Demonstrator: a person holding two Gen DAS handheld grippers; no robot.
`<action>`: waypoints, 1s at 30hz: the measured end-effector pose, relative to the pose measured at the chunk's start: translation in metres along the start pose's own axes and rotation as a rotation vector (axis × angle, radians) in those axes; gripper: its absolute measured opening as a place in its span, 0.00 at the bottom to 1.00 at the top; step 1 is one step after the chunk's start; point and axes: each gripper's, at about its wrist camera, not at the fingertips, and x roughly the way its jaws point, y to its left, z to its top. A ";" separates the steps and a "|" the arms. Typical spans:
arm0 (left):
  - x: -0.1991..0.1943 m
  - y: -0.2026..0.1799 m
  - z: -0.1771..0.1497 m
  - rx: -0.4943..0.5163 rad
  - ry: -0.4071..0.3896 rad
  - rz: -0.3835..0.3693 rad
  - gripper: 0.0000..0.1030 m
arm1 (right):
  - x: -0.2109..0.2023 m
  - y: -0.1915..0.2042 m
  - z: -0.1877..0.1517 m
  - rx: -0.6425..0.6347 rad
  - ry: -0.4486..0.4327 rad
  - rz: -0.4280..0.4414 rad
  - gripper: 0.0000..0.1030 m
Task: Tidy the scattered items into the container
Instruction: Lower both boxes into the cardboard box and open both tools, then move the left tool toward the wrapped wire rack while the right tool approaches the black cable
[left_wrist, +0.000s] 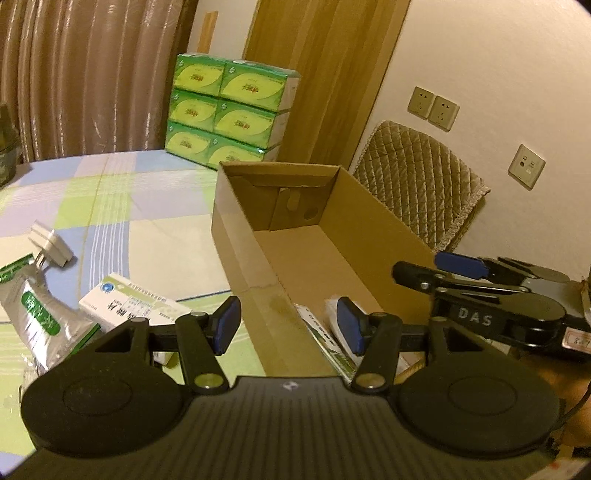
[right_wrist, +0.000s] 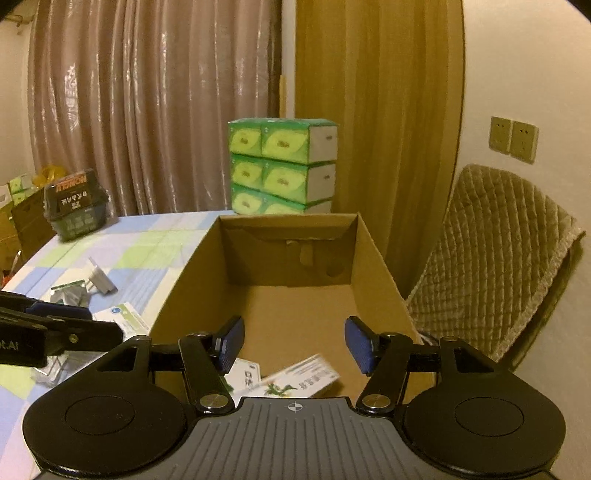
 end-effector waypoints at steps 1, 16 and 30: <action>-0.001 0.002 -0.002 -0.004 0.002 0.003 0.50 | -0.002 -0.001 -0.003 0.005 0.006 -0.002 0.56; -0.038 0.020 -0.038 -0.044 0.013 0.042 0.57 | -0.042 0.020 -0.024 0.047 0.019 0.020 0.57; -0.111 0.072 -0.093 -0.086 0.003 0.187 0.93 | -0.074 0.095 -0.034 -0.028 0.003 0.138 0.67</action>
